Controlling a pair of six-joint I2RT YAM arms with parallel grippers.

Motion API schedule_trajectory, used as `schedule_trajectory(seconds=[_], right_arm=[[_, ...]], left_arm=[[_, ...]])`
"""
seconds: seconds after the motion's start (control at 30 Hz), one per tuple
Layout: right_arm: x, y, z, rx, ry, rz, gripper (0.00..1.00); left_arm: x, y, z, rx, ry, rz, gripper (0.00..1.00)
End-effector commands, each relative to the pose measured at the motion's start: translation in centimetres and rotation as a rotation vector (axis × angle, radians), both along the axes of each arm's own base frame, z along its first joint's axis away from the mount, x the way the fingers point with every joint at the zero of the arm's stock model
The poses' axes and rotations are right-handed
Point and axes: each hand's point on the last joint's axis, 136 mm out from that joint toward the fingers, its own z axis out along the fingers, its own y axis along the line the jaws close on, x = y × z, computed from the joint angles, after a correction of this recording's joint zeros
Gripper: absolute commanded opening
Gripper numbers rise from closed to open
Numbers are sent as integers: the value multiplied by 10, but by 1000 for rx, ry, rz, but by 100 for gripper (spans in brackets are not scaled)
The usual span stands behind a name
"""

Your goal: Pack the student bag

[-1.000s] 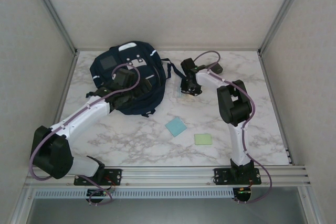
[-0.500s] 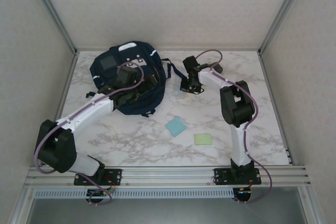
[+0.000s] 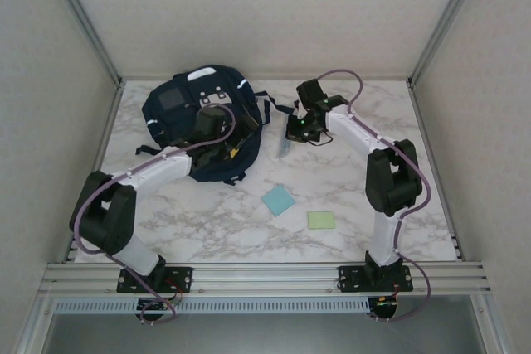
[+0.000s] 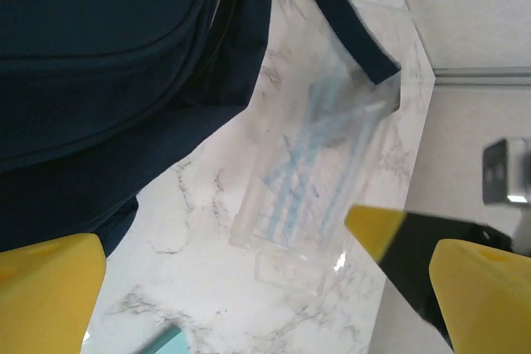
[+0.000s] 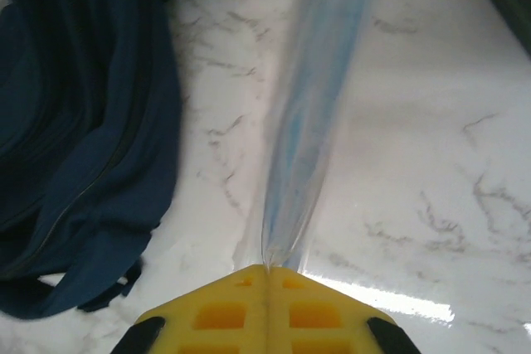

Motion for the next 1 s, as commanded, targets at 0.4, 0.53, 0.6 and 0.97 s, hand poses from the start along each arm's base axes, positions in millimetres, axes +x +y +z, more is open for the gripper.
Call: schedule_trajectory(seconds=[0.4,0.53,0.6,0.97], right_arm=[[-24,5,15,201,31,-43,0],[-21,3,34,254,9,-65,0],[-21,4,41,287,9,-73,0],[-28,20,52,472,38,-110,0]], left_arm=[[-8,-65,-35,-197,167,37,100],[-9,-70,-41,-244,194,61,100],[-9,-72,-41,-252,201,69,100],[8,-85,-12,-434,159,130,78]])
